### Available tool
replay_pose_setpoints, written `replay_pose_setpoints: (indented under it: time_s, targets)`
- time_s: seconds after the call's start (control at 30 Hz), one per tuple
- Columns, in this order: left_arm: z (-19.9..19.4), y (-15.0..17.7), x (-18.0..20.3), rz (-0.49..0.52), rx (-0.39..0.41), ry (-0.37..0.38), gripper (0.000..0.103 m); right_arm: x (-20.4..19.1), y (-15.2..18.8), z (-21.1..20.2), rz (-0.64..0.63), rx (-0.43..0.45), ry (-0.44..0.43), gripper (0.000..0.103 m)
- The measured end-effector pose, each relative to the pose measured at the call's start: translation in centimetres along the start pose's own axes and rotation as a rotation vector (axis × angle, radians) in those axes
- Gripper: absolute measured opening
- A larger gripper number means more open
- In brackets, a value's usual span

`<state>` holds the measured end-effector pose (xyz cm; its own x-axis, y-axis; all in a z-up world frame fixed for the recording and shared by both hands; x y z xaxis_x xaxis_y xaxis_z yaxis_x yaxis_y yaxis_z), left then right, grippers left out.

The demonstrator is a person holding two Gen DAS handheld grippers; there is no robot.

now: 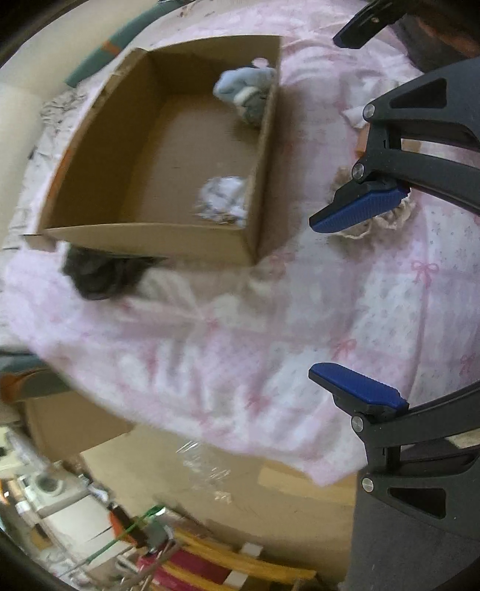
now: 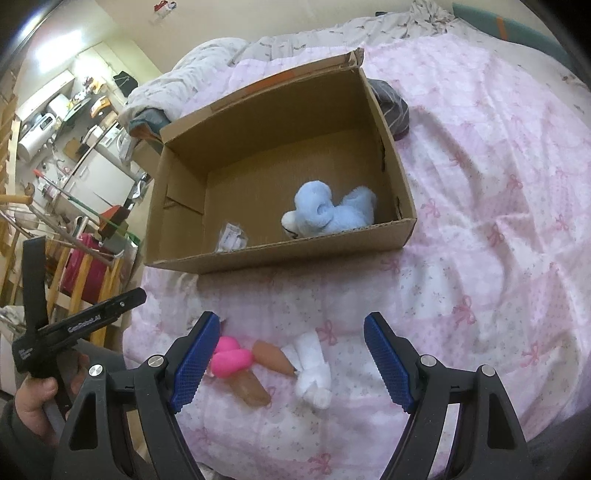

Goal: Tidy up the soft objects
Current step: 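Move the left tool back and grasp the beige lace scrunchie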

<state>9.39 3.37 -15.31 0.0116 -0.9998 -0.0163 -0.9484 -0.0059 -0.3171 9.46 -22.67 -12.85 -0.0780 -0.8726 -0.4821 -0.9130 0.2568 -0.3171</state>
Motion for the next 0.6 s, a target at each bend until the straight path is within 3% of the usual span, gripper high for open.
replay_pose_setpoints:
  time_s: [0.2,0.43,0.6]
  targets:
    - [2.8,1.7,4.2,0.032,-0.115,0.205,0.07,0.5,-0.3,1.5,0.042,-0.021,0.014,0.085]
    - [3.3,1.3,6.2,0.053,-0.109,0.256,0.07,0.7,-0.2,2.5,0.053,-0.037,0.036,0.085]
    - [3.2,0.7,4.1,-0.06,-0.089,0.252,0.07,0.8,-0.4,2.5,0.061,-0.033,0.036,0.085]
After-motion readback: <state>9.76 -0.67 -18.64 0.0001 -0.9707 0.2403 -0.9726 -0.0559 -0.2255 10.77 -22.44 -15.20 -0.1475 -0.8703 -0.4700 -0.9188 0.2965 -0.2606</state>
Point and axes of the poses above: each gripper's, at about its wrist camera, not at the fingertips, and z roughly the way its jaws point, x to its right, y to its underside, the point moved 8 cm from there along z, roughly the way its jaws point, and after that the axes turned 14 degrees about z, right-handed, at the moved point
